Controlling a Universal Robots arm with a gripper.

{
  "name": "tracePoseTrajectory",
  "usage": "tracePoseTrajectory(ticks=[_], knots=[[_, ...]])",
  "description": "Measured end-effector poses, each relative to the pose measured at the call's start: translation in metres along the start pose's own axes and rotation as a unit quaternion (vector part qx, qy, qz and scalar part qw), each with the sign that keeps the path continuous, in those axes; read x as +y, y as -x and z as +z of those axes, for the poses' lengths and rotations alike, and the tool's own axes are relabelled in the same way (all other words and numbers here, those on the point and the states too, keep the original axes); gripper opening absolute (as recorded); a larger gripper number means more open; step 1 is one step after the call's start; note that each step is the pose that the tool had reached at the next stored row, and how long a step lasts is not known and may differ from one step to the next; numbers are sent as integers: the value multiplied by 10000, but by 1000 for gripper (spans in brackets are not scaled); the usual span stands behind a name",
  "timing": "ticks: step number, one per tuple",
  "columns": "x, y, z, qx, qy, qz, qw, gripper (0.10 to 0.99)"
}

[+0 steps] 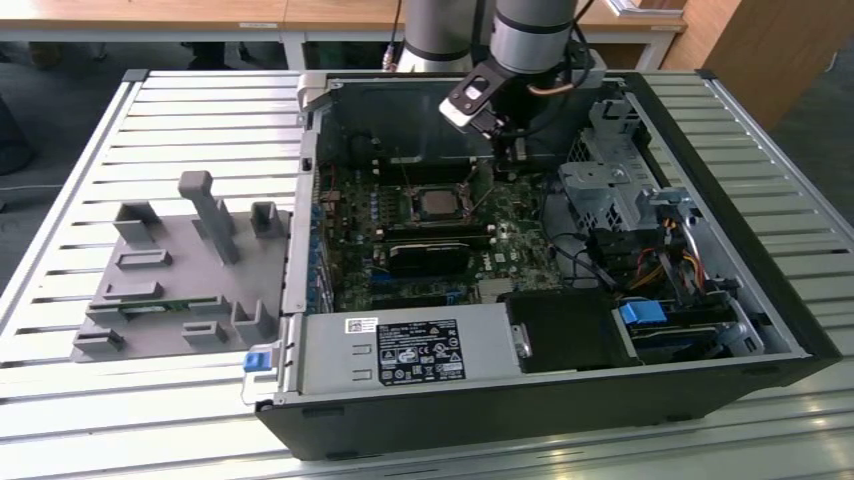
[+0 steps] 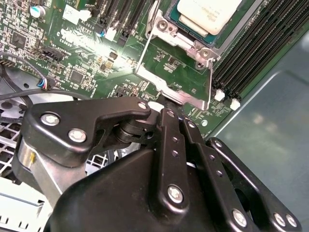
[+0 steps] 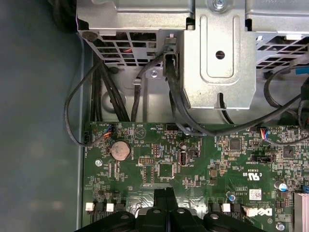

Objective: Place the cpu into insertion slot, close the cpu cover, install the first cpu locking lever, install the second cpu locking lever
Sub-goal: 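Close the cpu cover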

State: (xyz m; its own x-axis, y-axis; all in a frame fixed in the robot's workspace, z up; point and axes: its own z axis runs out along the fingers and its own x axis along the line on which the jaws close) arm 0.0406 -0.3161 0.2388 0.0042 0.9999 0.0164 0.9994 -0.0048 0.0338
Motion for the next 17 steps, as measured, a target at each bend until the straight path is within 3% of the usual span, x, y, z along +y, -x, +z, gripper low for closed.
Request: tracePoseTrajectory(ticks=[17], knots=[[-85,0,-2,0,0,0,10000,106]])
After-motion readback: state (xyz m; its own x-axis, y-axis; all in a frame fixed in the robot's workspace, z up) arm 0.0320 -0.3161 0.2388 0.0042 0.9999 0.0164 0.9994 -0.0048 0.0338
